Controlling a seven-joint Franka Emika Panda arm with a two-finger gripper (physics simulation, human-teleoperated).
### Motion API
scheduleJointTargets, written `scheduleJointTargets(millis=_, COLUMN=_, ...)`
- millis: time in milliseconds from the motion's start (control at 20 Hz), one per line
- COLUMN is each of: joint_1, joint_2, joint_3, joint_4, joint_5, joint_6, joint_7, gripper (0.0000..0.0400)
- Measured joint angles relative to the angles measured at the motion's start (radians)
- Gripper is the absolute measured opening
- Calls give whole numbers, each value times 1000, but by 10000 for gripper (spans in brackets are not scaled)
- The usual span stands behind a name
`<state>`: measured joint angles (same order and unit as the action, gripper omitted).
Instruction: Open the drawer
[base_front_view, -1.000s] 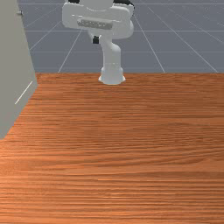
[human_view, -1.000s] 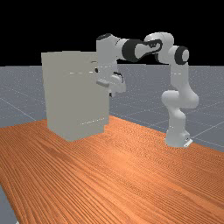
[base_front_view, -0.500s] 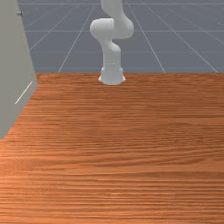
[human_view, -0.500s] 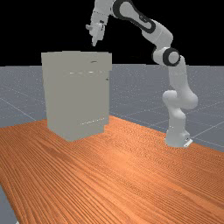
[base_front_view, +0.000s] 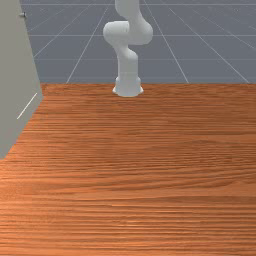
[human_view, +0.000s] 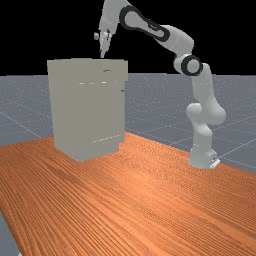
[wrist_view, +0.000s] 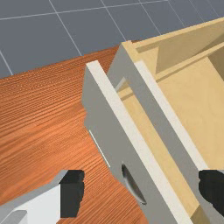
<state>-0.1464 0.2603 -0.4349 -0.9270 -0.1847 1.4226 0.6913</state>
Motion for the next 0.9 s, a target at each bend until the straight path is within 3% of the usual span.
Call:
scheduleJointTargets(millis=550, joint_1=7, joint_2=-10, joint_3=1, joint_4=-194, joint_5=10, joint_6=94, joint_7=9, gripper=397)
scheduleJointTargets(millis=900, joint_1=76, joint_2=-125, joint_3=27, joint_4=-323, joint_5=46, joint_6=116, joint_7=66, gripper=400)
